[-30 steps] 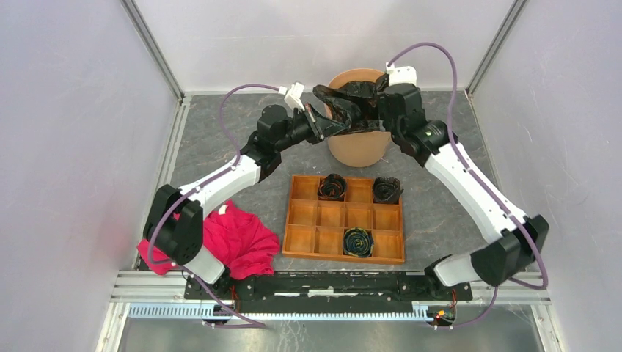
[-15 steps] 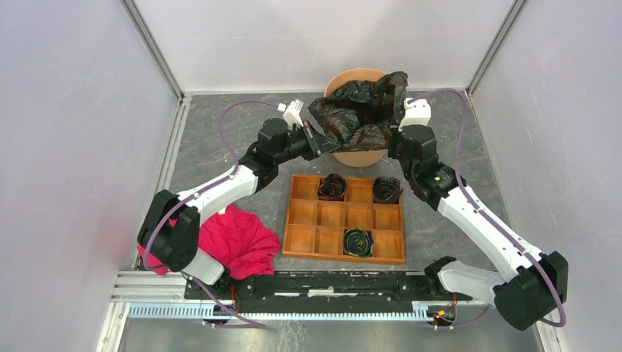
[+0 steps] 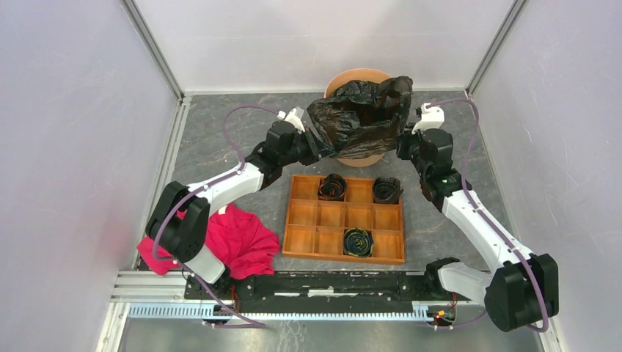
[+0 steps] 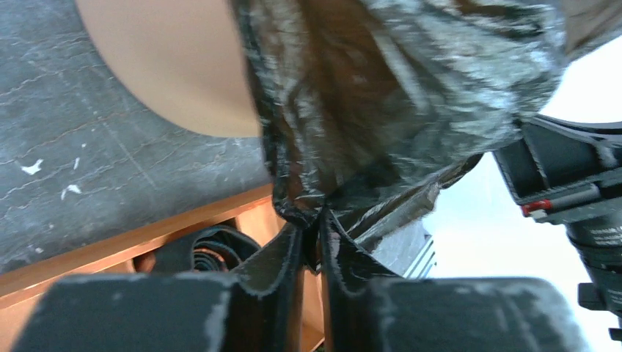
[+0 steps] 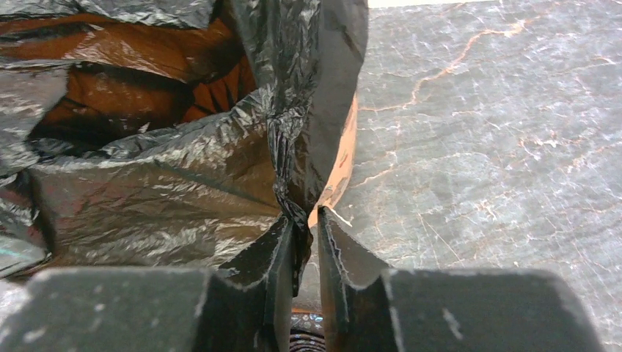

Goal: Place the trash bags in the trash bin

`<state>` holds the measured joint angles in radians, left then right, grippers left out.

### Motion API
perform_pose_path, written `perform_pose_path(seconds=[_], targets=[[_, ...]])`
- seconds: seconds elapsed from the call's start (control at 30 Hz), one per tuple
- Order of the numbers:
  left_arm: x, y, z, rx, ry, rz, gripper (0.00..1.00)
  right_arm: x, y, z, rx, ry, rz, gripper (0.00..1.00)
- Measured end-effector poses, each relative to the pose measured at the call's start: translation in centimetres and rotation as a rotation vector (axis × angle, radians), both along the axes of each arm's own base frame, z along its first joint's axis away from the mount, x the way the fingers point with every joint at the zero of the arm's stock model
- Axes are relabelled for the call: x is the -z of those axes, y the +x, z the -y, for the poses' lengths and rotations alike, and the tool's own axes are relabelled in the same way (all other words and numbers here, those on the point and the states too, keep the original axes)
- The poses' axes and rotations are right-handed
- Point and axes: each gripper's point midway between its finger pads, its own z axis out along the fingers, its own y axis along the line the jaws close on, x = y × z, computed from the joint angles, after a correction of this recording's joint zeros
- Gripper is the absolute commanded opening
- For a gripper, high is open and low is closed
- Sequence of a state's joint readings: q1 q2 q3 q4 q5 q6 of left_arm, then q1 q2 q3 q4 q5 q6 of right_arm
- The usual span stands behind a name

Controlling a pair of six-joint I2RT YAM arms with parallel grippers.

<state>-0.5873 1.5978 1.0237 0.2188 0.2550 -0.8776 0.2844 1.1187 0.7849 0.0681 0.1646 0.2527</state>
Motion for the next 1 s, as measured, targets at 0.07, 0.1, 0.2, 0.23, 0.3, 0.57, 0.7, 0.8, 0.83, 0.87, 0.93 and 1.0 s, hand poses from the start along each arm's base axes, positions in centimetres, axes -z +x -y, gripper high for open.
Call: perform_pose_path(seconds=[0.07,0.1,0.2,0.23,0.3,0.57,0.7,0.8,0.83,0.87,0.93,1.0], targets=[[0.7,0.1,-0.4,-0.006,0.021,-0.014,0.39,-0.1,0.0,-0.3,-0.027,0.014,0.000,0.28],[1.0,0.2,-0.7,-0.011,0.034,-0.017,0.49,-0.1,0.0,-0.5,-0.039,0.018,0.001,0.29],[1.4,0.6,-1.9,-0.025,0.082,-0.001,0.72,-0.2,0.1,-0.6,-0.060,0.014,-0.007,0.33],[1.4,0.7,-2.4,-0.030,0.102,0.007,0.78,-0.2,0.1,-0.6,-0.064,0.010,-0.012,0.36],[0.6,0.6,-3.5,-0.047,0.136,0.036,0.87,-0.5,0.0,-0.5,-0.074,-0.002,-0.024,0.45],[-7.8,1.2,-9.8,-0.173,0.092,0.226,1.00,-5.5,-0.6,-0.3,-0.138,-0.126,-0.018,0.86],[-8.1,3.9,-11.4,-0.192,0.061,0.226,0.99,-9.8,-0.2,0.5,-0.137,-0.223,0.030,0.93],[-6.9,6.0,-10.4,-0.165,0.045,0.187,0.94,-13.1,1.7,1.1,-0.110,-0.295,0.060,0.95],[-6.3,6.6,-9.8,-0.147,0.033,0.169,0.90,-13.7,2.4,1.2,-0.103,-0.314,0.063,0.95],[-5.7,6.9,-9.4,-0.132,0.022,0.152,0.86,-14.2,3.1,1.3,-0.098,-0.332,0.063,0.94],[-4.7,7.3,-8.6,-0.102,-0.003,0.118,0.75,-14.8,4.7,1.4,-0.085,-0.363,0.058,0.92],[-4.2,7.7,-7.9,-0.082,-0.025,0.095,0.65,-14.8,6.1,1.4,-0.076,-0.390,0.042,0.89]])
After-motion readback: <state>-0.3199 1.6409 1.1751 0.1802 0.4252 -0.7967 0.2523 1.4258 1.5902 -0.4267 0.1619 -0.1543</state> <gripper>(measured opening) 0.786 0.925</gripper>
